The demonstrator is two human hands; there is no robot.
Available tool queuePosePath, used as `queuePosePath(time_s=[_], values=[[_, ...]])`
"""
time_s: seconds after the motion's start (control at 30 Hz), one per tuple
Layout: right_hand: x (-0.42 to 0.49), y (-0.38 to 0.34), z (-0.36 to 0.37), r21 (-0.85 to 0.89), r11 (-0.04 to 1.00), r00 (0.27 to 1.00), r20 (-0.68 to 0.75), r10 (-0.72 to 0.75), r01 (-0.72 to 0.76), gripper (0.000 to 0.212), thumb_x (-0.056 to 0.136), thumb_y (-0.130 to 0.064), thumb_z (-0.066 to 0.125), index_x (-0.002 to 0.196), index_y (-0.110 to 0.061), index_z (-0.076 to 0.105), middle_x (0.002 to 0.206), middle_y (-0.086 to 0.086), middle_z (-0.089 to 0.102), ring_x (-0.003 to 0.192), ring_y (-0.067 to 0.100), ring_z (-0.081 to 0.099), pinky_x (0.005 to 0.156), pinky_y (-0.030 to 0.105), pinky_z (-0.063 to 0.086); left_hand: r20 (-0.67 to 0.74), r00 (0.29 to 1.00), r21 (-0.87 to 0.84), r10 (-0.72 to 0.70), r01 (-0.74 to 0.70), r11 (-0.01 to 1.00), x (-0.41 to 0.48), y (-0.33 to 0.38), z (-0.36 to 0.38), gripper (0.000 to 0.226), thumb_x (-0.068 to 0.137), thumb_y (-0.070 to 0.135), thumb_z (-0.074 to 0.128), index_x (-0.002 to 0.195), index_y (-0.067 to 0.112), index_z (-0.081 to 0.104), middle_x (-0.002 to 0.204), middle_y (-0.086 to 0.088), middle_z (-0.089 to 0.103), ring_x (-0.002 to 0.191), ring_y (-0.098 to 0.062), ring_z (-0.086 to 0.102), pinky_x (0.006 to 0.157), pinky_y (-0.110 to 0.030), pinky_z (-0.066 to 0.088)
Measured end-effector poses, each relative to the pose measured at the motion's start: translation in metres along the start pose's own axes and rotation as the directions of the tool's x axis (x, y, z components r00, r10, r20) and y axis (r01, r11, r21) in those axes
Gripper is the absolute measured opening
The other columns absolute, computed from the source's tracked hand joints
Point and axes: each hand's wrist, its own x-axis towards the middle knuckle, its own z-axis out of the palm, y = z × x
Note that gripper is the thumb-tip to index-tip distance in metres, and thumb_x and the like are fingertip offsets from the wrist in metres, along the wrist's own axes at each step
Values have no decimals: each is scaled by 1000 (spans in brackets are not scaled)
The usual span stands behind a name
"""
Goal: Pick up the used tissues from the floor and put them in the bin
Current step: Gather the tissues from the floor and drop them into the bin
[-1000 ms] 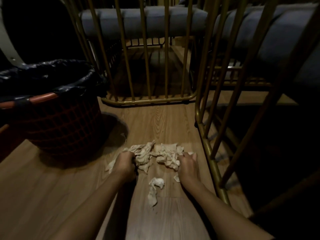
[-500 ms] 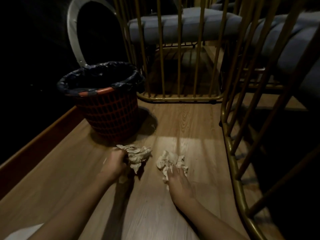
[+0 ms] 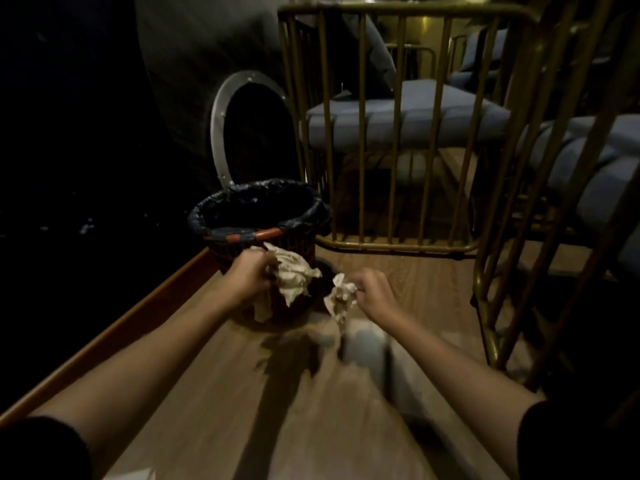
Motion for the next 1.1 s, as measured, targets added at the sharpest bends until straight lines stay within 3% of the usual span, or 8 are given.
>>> queuePosePath(time_s=[0.3, 0.47, 0.6, 0.67, 0.8, 0.9, 1.0, 1.1], values=[[138, -108, -42, 73, 981, 969, -184, -165, 181, 32, 81, 6, 51, 103, -7, 71, 105, 18, 69, 103, 31, 61, 87, 34, 47, -332, 941, -6, -65, 67, 998, 103, -44, -82, 18, 74, -1, 60, 89, 4, 69, 89, -18, 63, 87, -35, 60, 76, -36, 48], [186, -124, -11, 100, 987, 992, -44, -123, 126, 40, 84, 6, 49, 121, -6, 60, 128, 19, 57, 124, 30, 49, 104, 31, 36, -298, 949, 21, -103, 115, 993, 130, -77, -79, 15, 71, -1, 57, 79, 5, 68, 85, -21, 66, 89, -37, 61, 80, -38, 49], [199, -109, 26, 98, 994, 991, 128, -50, 38, 47, 87, -3, 53, 133, -11, 48, 145, 15, 41, 137, 29, 34, 113, 36, 30, -95, 981, 35, -168, 172, 984, 128, -97, -51, 27, 81, 13, 58, 106, 15, 68, 123, -18, 59, 118, -35, 53, 95, -39, 46], [200, -101, 34, 121, 993, 992, 119, -33, 19, 46, 85, 5, 52, 129, -11, 54, 139, 13, 49, 129, 26, 45, 104, 34, 40, -101, 984, 38, -146, 151, 988, 122, -96, -41, 37, 84, 11, 58, 120, 16, 62, 127, -17, 58, 117, -34, 54, 94, -38, 45], [189, -90, 27, 245, 969, 986, -169, 0, 42, 30, 84, 6, 51, 101, -9, 71, 106, 12, 71, 102, 21, 64, 85, 25, 48, -417, 906, -53, -67, 50, 997, 110, -83, -26, 30, 81, 3, 59, 109, 9, 68, 110, -15, 67, 105, -35, 58, 88, -42, 49], [173, -73, 16, 276, 958, 938, -346, 26, 75, 24, 85, 4, 52, 91, -10, 70, 96, 8, 69, 89, 15, 62, 74, 13, 45, -513, 845, -123, -150, 101, 987, 108, -68, -17, 29, 84, 2, 57, 112, 7, 64, 107, -16, 60, 103, -35, 55, 84, -42, 49], [151, -50, 11, 290, 955, 897, -437, 67, 70, 20, 85, 5, 52, 90, -8, 68, 92, 7, 64, 83, 12, 58, 67, 8, 41, -572, 760, -350, -307, 112, 930, 107, -51, -22, 39, 83, -6, 52, 119, 6, 58, 111, -19, 51, 96, -33, 57, 85, -33, 47], [127, -17, 22, 276, 961, 905, -410, 111, 8, 19, 84, 6, 53, 89, -6, 66, 92, 10, 64, 83, 16, 59, 67, 11, 42, -658, 738, -312, -150, -86, 946, 83, -20, -9, 41, 76, -8, 52, 113, 8, 59, 108, -16, 51, 96, -25, 54, 85, -26, 44]])
